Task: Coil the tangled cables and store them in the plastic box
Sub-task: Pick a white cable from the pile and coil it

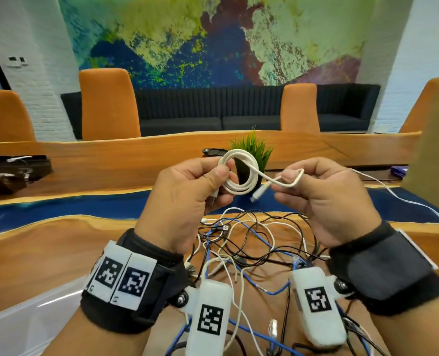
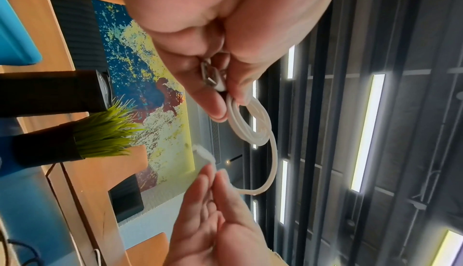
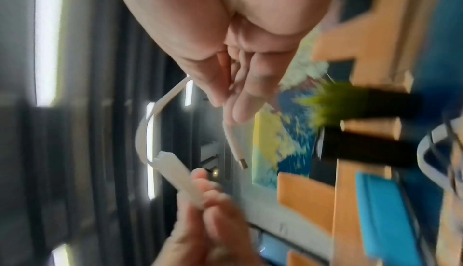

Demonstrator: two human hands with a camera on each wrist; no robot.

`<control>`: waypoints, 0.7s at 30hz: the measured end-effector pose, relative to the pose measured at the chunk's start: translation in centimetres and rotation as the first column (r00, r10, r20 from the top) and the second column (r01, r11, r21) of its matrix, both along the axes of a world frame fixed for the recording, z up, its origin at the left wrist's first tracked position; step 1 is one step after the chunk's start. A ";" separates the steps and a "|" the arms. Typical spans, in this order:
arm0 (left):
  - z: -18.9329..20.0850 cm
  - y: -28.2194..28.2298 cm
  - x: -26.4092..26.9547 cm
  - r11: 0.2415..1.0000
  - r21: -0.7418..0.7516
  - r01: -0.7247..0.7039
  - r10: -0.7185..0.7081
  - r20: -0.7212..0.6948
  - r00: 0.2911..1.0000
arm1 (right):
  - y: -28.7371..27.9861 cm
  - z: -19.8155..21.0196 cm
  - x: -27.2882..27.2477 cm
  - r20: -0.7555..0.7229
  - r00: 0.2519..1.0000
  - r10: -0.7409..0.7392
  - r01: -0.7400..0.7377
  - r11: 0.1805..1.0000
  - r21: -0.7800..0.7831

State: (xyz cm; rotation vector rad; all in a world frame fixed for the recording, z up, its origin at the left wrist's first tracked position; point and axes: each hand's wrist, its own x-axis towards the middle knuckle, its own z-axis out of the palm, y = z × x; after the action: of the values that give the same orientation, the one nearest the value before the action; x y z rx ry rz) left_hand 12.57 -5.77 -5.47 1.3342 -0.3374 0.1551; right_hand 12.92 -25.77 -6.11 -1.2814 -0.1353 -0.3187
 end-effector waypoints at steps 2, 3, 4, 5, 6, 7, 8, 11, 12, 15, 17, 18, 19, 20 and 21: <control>-0.2 -0.5 -0.1 1.000 0.028 0.006 -0.007 0.021 1.000 | 0.6 0.1 -0.1 -0.048 0.991 0.127 -0.111 0.963 0.245; -0.4 -0.7 -0.2 0.999 0.044 0.005 -0.007 0.034 0.999 | 0.8 0.1 -0.1 -0.049 0.984 0.169 -0.144 0.932 0.333; -0.5 -0.8 -0.2 0.998 0.058 0.004 -0.006 0.044 0.999 | 0.9 0.1 0.0 -0.050 0.979 0.196 -0.160 0.901 0.402; -0.5 -0.9 -0.2 0.998 0.069 0.002 -0.006 0.049 0.999 | 1.0 0.2 -0.1 -0.051 0.975 0.215 -0.169 0.874 0.455; -0.6 -0.9 -0.2 0.997 0.077 0.002 -0.006 0.052 0.999 | 1.0 0.2 -0.1 -0.055 0.971 0.232 -0.175 0.851 0.496; -0.6 -0.9 -0.2 0.996 0.085 0.001 -0.005 0.054 0.999 | 1.0 0.2 -0.1 -0.064 0.965 0.254 -0.186 0.834 0.519; -0.6 -1.0 -0.3 0.996 0.091 0.000 -0.006 0.057 0.998 | 1.1 0.2 -0.3 -0.076 0.955 0.287 -0.210 0.832 0.514; -0.5 -1.2 -0.5 0.997 0.076 0.002 -0.008 0.085 0.996 | 1.4 -0.2 -0.8 -0.117 0.886 0.449 -0.386 0.854 0.348; -0.4 -1.3 -0.6 0.998 0.070 0.000 -0.007 0.103 0.995 | 1.5 -0.6 -0.8 -0.119 0.851 0.511 -0.463 0.839 0.286; -0.3 -1.8 -1.1 0.999 0.047 0.001 -0.008 0.150 0.989 | 1.8 -1.5 -1.1 -0.066 0.733 0.677 -0.659 0.730 0.182; -0.3 -2.1 -1.3 1.000 0.013 0.017 -0.019 0.146 0.989 | 1.7 -1.7 -1.3 -0.031 0.646 0.763 -0.750 0.641 0.160; -0.3 -2.2 -1.3 1.000 -0.003 0.023 -0.022 0.143 0.990 | 1.6 -1.7 -1.4 -0.015 0.612 0.790 -0.780 0.608 0.148; -0.5 -2.3 -1.3 1.000 -0.008 0.012 -0.011 0.146 0.989 | 1.6 -1.8 -1.5 -0.003 0.598 0.801 -0.794 0.593 0.134; -0.6 -2.4 -1.3 1.000 -0.001 -0.011 0.011 0.159 0.987 | 1.7 -1.7 -1.7 0.003 0.603 0.798 -0.792 0.598 0.124; -0.8 -2.5 -1.3 0.999 0.011 -0.033 0.030 0.174 0.984 | 1.9 -1.6 -1.9 0.003 0.635 0.772 -0.767 0.631 0.117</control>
State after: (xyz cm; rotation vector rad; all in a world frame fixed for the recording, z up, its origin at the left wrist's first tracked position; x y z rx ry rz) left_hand 11.25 -8.27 -6.28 1.3435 -0.4659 0.2977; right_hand 11.06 -23.90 -7.71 -1.0085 -0.6067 0.4556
